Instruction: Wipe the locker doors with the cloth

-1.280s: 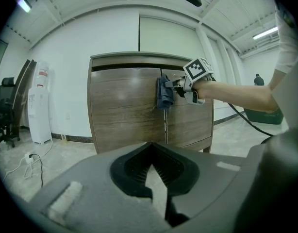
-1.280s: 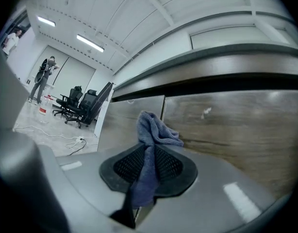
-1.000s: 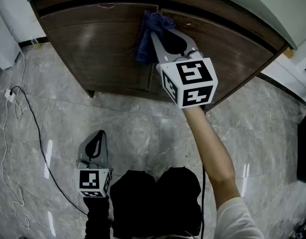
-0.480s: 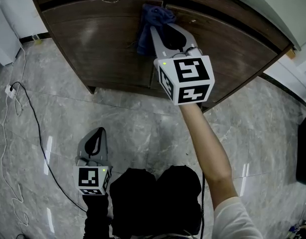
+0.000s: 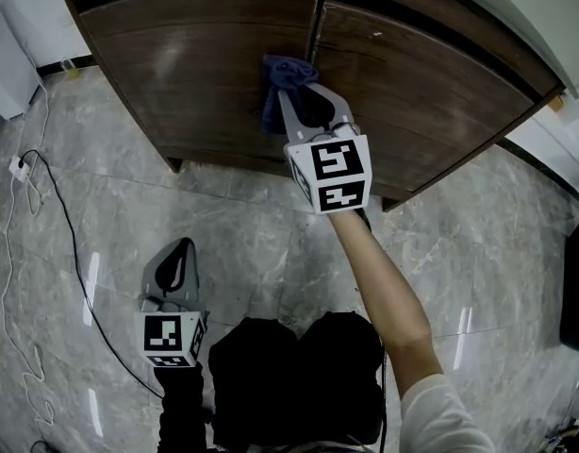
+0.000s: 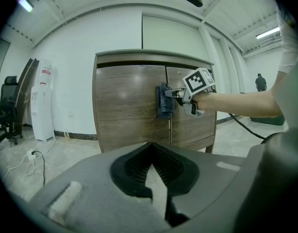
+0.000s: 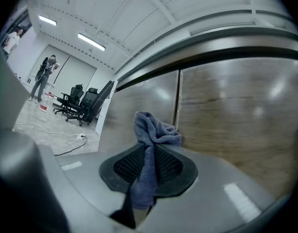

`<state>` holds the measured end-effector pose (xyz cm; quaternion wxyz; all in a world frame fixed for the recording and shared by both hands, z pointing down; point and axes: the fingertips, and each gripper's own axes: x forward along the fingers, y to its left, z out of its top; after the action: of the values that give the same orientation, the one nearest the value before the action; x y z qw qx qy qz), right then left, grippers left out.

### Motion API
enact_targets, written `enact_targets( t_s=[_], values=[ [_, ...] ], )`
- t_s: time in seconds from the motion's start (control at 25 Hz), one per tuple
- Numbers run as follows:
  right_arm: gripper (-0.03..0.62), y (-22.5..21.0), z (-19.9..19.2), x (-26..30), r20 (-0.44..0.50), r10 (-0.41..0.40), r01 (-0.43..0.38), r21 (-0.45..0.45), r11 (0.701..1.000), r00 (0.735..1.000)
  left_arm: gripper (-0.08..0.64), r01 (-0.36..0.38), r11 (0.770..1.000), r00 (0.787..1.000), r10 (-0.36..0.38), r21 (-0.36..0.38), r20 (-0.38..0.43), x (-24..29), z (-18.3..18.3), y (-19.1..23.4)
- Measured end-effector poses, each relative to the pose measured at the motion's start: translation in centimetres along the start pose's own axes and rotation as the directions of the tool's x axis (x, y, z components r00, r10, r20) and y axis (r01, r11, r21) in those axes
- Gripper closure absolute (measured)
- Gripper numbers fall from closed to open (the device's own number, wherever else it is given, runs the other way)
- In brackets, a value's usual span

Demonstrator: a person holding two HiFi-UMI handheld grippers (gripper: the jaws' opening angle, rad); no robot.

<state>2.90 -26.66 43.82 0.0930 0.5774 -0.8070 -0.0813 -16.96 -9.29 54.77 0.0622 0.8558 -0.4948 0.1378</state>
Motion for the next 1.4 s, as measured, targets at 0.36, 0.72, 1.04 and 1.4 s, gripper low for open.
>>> enact_targets(
  t_s=[0.36,0.72,1.04,1.4],
  values=[
    [0.526,2.4,-7.4,0.9,-0.095,0.048,-0.045,0.038,0.998,0.994,0.558,-0.012,1.0,1.0,0.012,-0.004,-0.009,0.1,-0.5,0.5],
    [0.526,5.3,-15.4,1.5,-0.231,0.114,-0.106,0.048,0.993,0.966,0.558,-0.032,0.999,0.999,0.032,-0.011,-0.02,0.0,-1.2,1.3],
    [0.526,6.7,-19.4,1.9,-0.286,0.145,-0.137,0.049,0.989,0.947,0.558,-0.046,0.999,0.999,0.046,-0.012,-0.022,0.2,-1.5,2.0],
    [0.526,8.2,-23.8,2.3,-0.37,0.162,-0.145,0.073,0.987,0.915,0.558,-0.059,0.998,0.998,0.059,-0.014,-0.029,0.1,-1.9,2.7]
  ],
)
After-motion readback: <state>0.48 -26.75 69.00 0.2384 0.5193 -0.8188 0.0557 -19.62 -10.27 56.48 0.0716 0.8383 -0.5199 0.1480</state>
